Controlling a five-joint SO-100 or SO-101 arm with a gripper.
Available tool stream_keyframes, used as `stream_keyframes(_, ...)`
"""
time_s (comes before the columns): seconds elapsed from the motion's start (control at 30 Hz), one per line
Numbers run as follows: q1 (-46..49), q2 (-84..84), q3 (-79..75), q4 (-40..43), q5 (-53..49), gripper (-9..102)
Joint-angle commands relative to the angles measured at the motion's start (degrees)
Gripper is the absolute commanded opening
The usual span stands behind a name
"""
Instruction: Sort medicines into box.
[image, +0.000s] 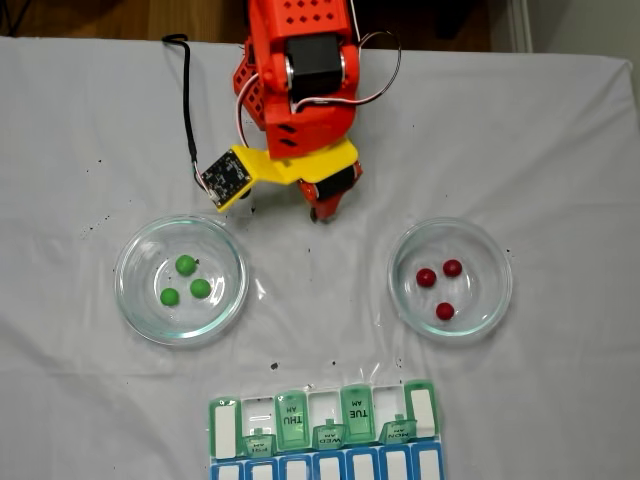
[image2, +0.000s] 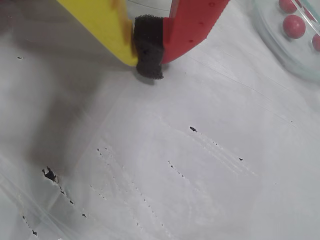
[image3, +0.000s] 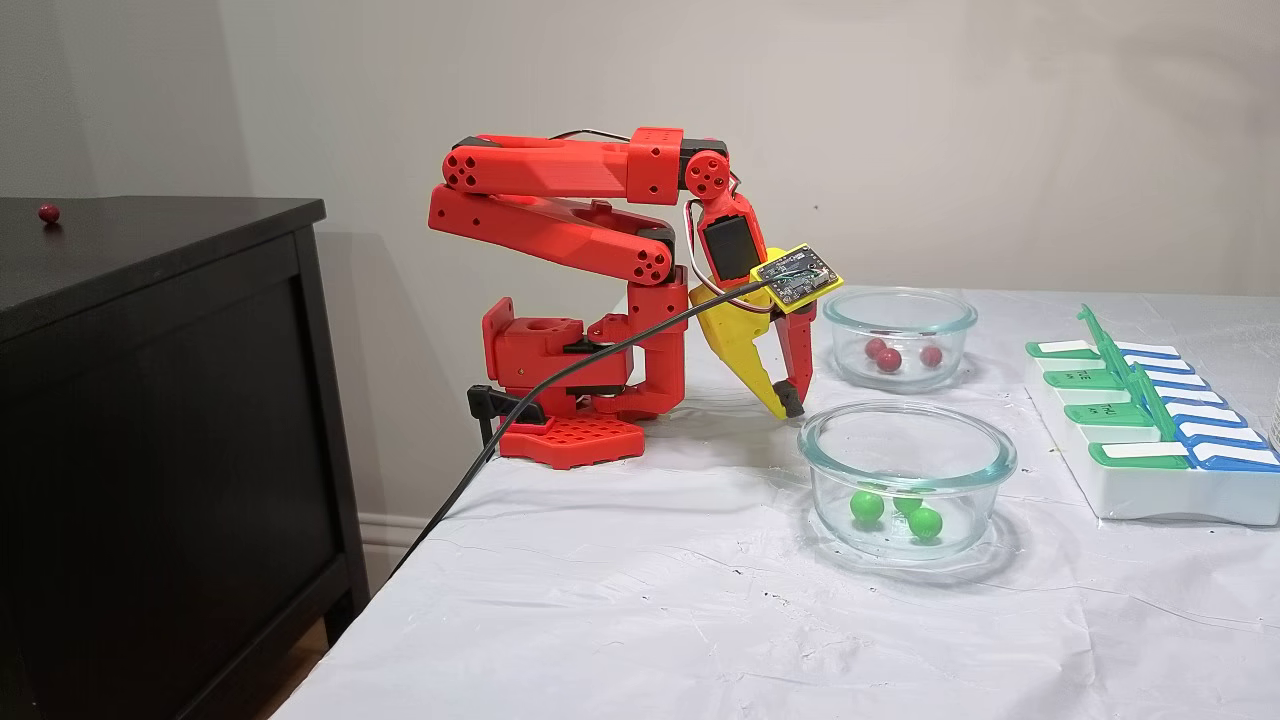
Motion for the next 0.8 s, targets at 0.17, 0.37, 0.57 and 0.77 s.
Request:
stream_keyframes(0.17,-3.6,1.41,-2.11,0.26,-2.9,0)
stream_keyframes(0.37,-2.37,1.41,-2.11,0.26,1.32,0)
stream_keyframes(0.57,-3.43,1.41,-3.69,-0.44,1.93,0)
stream_keyframes(0.77,-6.5,1.41,-13.54,-0.88,3.96,0)
